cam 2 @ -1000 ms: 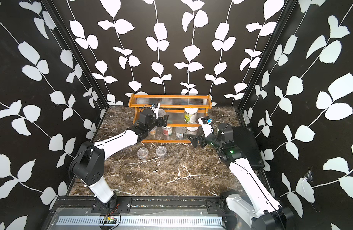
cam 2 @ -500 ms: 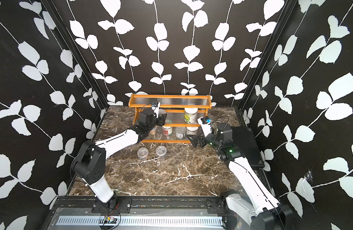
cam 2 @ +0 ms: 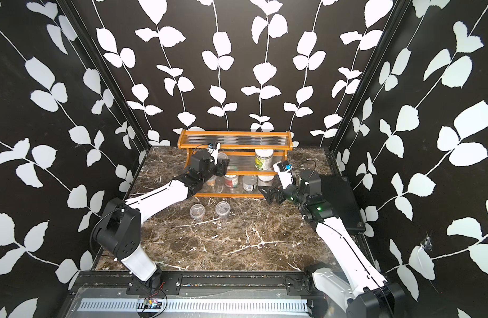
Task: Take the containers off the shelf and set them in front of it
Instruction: 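Pick up a container from the shelf, then place the container at the center of the board.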
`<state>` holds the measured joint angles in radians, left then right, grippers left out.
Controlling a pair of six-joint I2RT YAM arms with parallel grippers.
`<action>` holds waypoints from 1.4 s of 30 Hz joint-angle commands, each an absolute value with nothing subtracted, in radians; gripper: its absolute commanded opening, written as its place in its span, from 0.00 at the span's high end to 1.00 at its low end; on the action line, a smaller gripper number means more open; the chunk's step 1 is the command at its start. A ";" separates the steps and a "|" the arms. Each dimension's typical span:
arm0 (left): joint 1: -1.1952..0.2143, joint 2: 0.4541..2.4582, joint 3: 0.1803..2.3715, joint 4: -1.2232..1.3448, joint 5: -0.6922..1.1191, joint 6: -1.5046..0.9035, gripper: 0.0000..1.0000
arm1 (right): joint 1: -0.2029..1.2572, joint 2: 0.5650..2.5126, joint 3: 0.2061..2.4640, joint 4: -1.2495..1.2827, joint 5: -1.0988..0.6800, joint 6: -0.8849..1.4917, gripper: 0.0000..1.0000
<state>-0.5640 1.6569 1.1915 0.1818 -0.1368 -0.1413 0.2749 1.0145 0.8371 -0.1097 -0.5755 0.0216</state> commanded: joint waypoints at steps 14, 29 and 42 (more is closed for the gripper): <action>-0.774 1.351 1.031 0.000 -0.241 -0.119 0.36 | 0.272 0.995 0.873 -0.121 -0.552 -0.004 0.00; -1.122 1.470 0.929 0.092 -0.394 -0.320 0.35 | 0.270 0.910 0.784 -0.163 -0.456 0.005 0.00; -1.161 1.707 0.928 0.252 -0.512 -0.414 0.35 | 0.263 0.864 0.760 -0.213 -0.390 -0.019 0.00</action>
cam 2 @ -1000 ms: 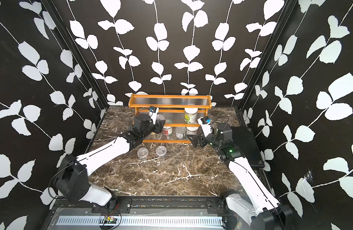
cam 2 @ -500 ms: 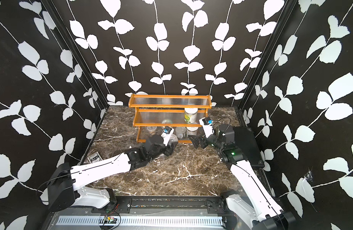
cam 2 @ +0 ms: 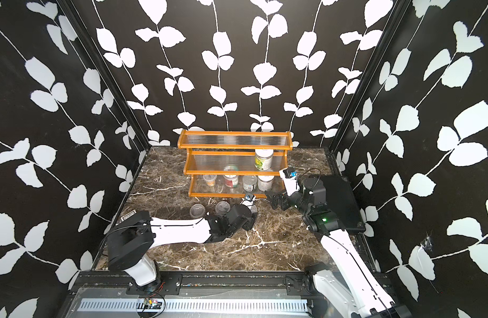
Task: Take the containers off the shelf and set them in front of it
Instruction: Place the container at the center of the board.
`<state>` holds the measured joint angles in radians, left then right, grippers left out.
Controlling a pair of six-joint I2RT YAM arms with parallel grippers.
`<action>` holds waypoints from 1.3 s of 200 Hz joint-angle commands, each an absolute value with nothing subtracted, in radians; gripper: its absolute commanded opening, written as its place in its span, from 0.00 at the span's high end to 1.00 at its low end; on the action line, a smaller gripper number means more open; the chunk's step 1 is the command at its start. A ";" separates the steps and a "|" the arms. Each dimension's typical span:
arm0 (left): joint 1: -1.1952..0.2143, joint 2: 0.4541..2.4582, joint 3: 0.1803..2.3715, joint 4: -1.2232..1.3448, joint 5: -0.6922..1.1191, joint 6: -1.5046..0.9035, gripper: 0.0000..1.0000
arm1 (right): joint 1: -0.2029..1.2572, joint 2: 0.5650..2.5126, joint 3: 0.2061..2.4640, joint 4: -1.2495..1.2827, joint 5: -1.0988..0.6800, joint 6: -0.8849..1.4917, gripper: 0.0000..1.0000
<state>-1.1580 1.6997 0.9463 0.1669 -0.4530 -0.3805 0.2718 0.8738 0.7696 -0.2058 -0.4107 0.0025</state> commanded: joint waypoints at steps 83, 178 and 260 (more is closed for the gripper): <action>-1.133 1.822 0.944 0.316 -0.525 -0.477 0.34 | 0.256 0.881 0.763 -0.215 -0.400 -0.021 0.00; -1.103 1.829 0.925 0.298 -0.521 -0.491 0.26 | 0.255 0.900 0.767 -0.201 -0.412 -0.020 0.00; -1.103 1.812 0.933 0.267 -0.512 -0.494 0.18 | 0.255 0.916 0.774 -0.194 -0.421 -0.023 0.00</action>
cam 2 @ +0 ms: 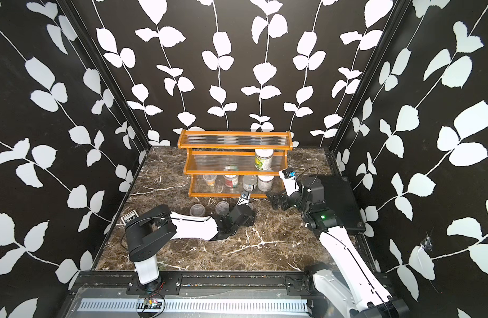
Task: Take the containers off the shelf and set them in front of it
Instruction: 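Place the container at the center of the board, then pick up a container from the shelf.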
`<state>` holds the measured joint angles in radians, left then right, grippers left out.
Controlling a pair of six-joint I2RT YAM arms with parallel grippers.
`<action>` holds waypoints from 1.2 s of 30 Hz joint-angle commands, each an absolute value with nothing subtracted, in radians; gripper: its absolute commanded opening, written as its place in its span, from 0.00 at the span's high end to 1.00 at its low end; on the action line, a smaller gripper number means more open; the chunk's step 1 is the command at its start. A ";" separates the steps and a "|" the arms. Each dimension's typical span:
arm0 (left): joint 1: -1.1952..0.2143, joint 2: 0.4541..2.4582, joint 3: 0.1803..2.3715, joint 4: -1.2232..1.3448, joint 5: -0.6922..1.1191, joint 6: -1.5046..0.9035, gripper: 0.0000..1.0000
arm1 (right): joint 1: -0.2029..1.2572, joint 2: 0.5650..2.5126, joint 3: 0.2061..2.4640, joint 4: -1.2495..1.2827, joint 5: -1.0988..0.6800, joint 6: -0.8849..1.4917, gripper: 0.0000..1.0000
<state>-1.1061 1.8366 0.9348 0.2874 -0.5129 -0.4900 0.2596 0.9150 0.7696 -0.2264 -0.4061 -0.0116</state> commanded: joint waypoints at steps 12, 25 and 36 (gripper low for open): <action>-1.103 1.703 0.934 0.167 -0.500 -0.450 0.07 | 0.253 0.923 0.778 -0.195 -0.429 -0.020 0.00; -1.049 1.441 0.966 0.016 -0.383 -0.330 0.03 | 0.296 1.098 0.864 -0.024 -0.330 0.083 0.00; -0.745 1.232 0.902 0.022 0.030 -0.248 0.01 | 0.378 1.310 1.033 0.019 -0.122 0.092 0.00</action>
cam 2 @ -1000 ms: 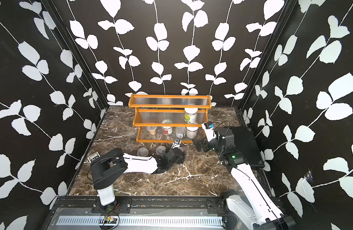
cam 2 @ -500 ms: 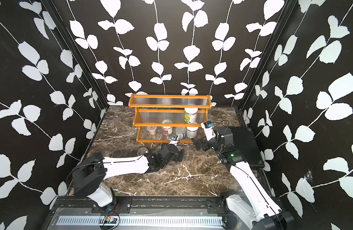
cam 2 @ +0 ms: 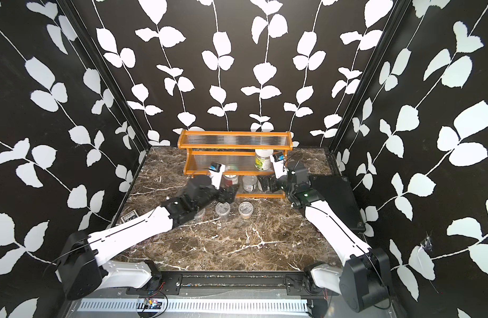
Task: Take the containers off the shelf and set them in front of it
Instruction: 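Pick up a container from the shelf.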
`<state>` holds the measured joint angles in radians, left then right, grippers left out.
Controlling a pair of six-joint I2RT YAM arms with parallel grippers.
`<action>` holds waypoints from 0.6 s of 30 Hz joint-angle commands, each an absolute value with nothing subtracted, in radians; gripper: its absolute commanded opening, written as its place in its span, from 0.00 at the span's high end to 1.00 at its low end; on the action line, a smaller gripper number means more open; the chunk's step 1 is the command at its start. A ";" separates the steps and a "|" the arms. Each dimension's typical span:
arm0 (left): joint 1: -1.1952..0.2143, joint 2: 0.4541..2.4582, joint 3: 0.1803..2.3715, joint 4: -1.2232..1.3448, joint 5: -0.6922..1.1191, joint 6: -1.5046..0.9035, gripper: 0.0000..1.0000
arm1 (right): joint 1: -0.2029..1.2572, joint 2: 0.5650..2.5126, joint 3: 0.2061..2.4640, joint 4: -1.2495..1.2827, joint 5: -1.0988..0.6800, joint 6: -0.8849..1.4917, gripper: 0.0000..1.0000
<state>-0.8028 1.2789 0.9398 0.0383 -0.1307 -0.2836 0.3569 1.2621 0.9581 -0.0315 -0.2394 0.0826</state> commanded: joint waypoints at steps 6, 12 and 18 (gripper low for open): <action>-0.629 1.177 0.875 0.040 0.137 -0.258 0.01 | 0.385 1.425 1.105 0.093 -0.083 0.133 0.00; -0.584 1.158 0.850 0.057 0.174 -0.281 0.01 | 0.392 1.512 1.158 0.156 0.002 0.158 0.00; -0.566 1.155 0.828 0.075 0.186 -0.306 0.01 | 0.393 1.577 1.183 0.233 0.018 0.155 0.00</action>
